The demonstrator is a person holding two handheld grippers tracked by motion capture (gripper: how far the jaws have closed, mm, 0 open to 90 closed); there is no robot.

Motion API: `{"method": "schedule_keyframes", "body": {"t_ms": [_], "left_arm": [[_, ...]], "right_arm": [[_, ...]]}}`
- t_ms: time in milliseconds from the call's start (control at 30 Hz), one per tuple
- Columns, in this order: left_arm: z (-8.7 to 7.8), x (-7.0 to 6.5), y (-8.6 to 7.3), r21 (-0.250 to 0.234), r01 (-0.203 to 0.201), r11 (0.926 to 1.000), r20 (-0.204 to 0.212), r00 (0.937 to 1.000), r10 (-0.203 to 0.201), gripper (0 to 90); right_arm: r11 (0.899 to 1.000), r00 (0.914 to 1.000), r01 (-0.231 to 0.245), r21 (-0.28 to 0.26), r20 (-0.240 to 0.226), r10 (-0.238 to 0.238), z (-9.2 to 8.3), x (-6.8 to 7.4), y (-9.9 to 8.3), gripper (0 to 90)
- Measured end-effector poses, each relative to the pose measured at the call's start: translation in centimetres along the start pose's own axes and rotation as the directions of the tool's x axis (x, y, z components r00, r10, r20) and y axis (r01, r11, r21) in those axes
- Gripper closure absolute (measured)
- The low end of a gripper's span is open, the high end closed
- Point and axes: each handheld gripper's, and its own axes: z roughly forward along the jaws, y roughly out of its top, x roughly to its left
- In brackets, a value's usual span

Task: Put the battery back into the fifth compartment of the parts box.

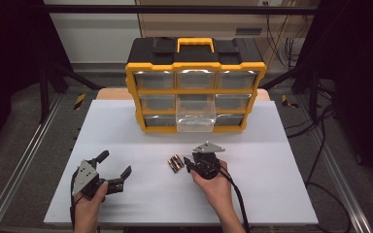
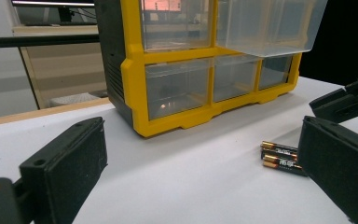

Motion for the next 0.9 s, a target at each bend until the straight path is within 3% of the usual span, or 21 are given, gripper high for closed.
{"method": "schedule_keyframes", "body": {"t_ms": [367,900], "left_arm": [[0.2,-0.3,0.1,0.0,-0.006,1.0,0.013,0.9999,0.006,1.6],[0.4,0.0,0.0,0.004,0.004,1.0,0.01,0.9999,-0.004,1.9]], "right_arm": [[0.997,0.9997,0.023,0.07,-0.007,-0.023,2.8,1.0,0.2,70.2],[0.989,0.9994,0.032,0.143,-0.018,-0.03,4.6,0.6,0.4,76.3]]}}
